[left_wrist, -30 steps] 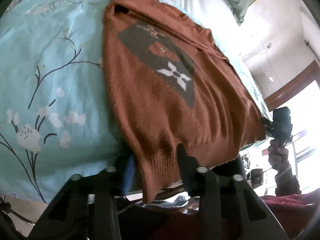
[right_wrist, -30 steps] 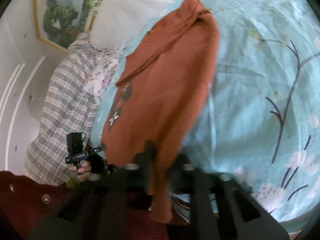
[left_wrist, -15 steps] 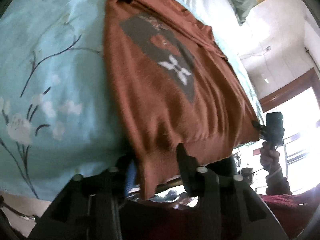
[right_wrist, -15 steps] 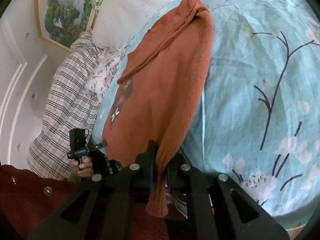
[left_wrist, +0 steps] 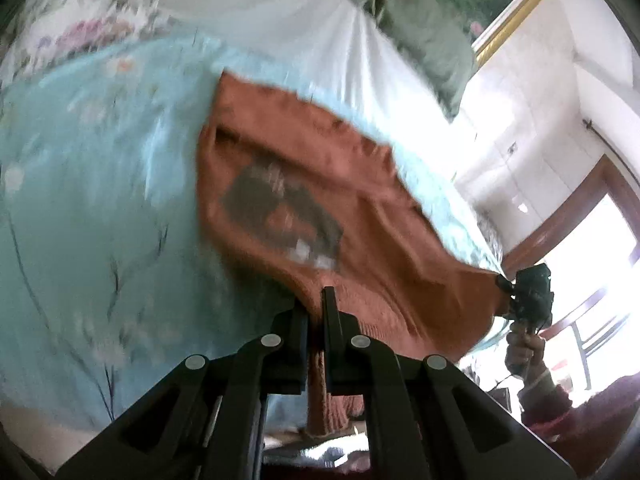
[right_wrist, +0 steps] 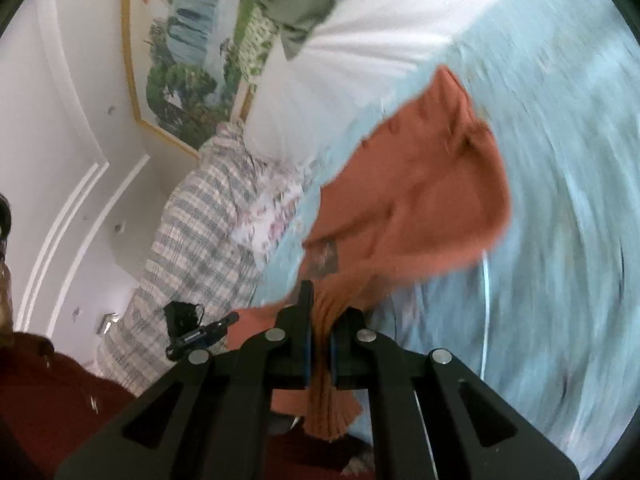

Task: Fold small clothes

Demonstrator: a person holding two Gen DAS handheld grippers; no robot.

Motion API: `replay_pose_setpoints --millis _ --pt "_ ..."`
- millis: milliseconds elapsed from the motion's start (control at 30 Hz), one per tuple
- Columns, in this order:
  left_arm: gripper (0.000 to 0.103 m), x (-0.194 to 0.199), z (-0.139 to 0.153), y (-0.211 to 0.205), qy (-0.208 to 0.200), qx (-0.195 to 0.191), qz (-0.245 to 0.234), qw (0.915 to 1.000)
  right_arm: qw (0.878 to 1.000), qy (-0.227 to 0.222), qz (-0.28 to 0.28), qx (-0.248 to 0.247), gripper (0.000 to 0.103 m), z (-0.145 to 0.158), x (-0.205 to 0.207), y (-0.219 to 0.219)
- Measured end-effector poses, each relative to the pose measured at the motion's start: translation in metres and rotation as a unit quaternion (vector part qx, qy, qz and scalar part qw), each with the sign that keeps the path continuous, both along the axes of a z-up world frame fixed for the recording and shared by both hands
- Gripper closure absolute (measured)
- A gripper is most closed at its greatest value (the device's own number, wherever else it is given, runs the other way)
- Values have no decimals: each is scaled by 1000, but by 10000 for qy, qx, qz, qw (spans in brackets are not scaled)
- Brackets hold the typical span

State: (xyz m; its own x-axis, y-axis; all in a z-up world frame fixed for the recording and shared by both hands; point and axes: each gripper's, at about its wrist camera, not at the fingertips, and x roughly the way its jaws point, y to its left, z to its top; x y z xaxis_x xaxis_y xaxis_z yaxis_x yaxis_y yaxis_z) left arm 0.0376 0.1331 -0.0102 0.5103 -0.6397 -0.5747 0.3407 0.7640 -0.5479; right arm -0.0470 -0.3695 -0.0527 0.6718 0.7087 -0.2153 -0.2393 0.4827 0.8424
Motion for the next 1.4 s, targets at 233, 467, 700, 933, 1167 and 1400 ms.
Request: replay_pose_setpoints --millis 233,467,700,933,1167,1400 --pt "99 83 46 -19 -652 -142 436 9968 9976 -3 -538 -433 96 21 108 -23" --pt "99 198 48 -32 -714 203 1134 9908 9923 369 -886 -783 96 14 211 -45" --pt "99 281 17 -36 -284 566 1379 9884 9853 806 -866 -1232 96 -11 277 -44" --pt "98 338 -36 -47 307 982 1377 9851 9718 1659 -916 -1406 94 -56 302 -45" --pt "69 310 -41 -49 423 1003 1235 9863 9647 1026 -1352 -2015 86 -16 249 -28" --pt "66 247 -49 -124 366 1566 154 9869 9301 747 700 -3527 86 -28 251 84"
